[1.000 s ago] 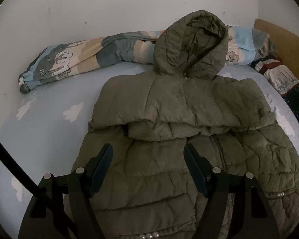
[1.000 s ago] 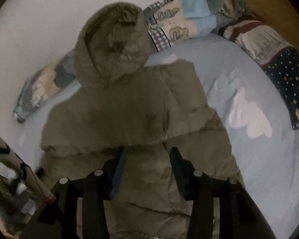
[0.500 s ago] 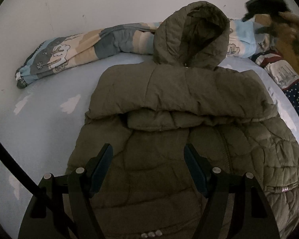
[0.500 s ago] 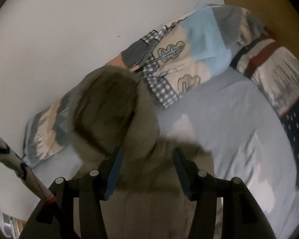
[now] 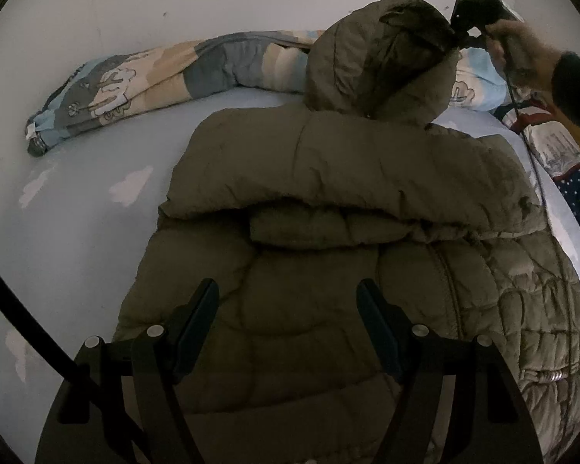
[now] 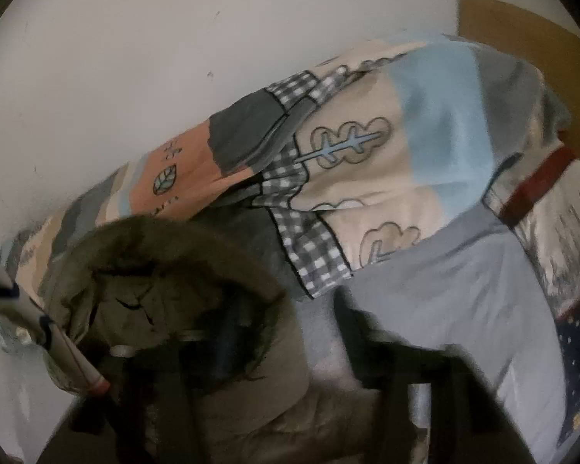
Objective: Fold large clothes
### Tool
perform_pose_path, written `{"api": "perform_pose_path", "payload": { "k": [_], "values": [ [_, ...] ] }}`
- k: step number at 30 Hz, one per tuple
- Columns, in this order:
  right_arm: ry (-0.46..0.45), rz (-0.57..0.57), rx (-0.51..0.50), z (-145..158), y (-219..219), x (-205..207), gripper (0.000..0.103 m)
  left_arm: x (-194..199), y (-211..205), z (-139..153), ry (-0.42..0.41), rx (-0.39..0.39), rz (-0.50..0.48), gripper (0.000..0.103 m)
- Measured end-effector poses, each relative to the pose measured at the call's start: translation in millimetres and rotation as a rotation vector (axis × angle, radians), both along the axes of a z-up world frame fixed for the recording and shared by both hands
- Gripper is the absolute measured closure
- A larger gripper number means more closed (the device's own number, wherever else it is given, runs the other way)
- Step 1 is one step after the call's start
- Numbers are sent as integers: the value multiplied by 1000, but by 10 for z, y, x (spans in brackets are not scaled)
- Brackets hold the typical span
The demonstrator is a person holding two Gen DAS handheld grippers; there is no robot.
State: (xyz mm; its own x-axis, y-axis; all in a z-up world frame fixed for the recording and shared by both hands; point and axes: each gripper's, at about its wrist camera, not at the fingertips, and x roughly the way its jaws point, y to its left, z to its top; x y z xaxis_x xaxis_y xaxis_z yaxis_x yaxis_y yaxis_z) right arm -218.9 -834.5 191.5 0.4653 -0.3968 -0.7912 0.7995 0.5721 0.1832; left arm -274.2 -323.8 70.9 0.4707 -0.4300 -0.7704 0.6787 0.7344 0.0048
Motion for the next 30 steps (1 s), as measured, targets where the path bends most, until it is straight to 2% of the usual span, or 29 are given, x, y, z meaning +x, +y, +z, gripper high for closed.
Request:
{"api": "perform_pose_path", "payload": {
  "k": [2,5,9,14,17,19,21,23,27,30],
  "values": [
    [15,1,-33,-12,101,-21,98,-15,14,37,-1,-11,0,30],
    [-51,13,-61,77,332,-260,98,-46,39,99,-10,-28,-1,30],
    [-85,56,-99,253,735,-582,98,-84,91,239,-21,-65,3,30],
    [-141,138,-113,476,1441,-1110,98,-105,154,349,-32,-85,9,30],
    [-152,183,-105,462,1880,-1419,98,-98,189,385,-33,-92,8,30],
    [-139,207,-100,341,2209,-1655,98,-90,212,402,-36,-97,14,30],
    [-83,246,-99,96,2516,-1815,98,-79,217,407,-31,-101,15,30],
    [46,275,-135,-310,2761,-1843,98,-84,221,420,-31,-105,16,30],
    [235,262,-134,-1071,2754,-1755,97,-118,230,442,-56,-96,11,30],
    [276,269,-153,-1127,2743,-1730,97,-115,262,449,-62,-94,5,30]
  ]
}}
